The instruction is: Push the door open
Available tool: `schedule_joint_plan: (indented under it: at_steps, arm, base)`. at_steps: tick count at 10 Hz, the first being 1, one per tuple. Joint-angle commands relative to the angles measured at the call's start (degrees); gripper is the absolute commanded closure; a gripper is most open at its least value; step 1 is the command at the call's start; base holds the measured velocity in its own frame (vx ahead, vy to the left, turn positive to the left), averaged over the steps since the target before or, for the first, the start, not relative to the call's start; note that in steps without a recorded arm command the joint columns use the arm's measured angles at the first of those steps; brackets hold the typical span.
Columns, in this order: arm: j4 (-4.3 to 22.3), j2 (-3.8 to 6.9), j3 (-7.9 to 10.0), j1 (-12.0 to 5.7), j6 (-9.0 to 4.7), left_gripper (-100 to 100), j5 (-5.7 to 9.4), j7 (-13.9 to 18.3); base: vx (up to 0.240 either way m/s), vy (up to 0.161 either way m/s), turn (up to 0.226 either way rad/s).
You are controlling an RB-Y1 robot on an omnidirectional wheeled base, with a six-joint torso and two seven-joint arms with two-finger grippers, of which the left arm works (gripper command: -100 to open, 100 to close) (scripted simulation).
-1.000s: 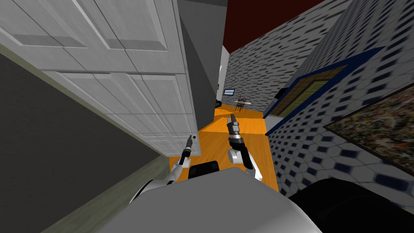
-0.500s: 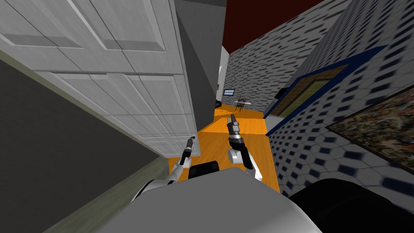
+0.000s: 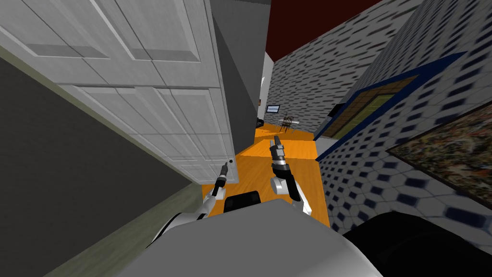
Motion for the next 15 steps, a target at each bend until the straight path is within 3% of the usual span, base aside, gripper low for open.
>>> schedule_joint_plan:
  at_steps: [1,2,5,6,7,8,9,13,14,15]
  arm:
    - [-1.2,0.38,-0.17,0.57,0.69,-100,-0.09,-0.1]
    - [-1.3,0.14,-0.21,0.55,0.75,-100,-0.09,-0.1]
    - [-1.4,-2.91,-0.34,0.48,0.95,-100,-0.11,-0.1]
    - [-1.3,-2.44,-0.32,0.53,0.75,-100,-0.11,-0.1]
    - [-1.3,-1.00,-0.24,0.61,0.59,-100,-0.04,-0.3]
    - [-3.9,-1.00,-0.24,0.75,0.59,-100,-0.04,-0.3]
    - [-4.2,-1.00,-0.24,0.61,0.59,-100,-0.04,-0.3]
    - [-1.3,-1.00,-0.24,0.61,0.59,-100,-0.04,-0.3]
    - [-1.2,0.47,-0.08,0.72,0.24,-100,0.09,-0.3]
    - [-1.2,0.47,-0.08,0.72,0.24,-100,0.09,-0.3]
  base:
    - [-0.231,-0.006,0.030]
    - [-0.203,-0.024,0.034]
    - [-0.225,-0.006,0.038]
    - [-0.089,-0.002,-0.001]
    - [0.039,-0.010,-0.026]
    - [0.096,-0.010,-0.004]
    - [0.079,-0.008,0.000]
    - [0.012,-0.002,0.000]
    - [0.146,-0.041,-0.048]
    - [0.177,-0.046,-0.016]
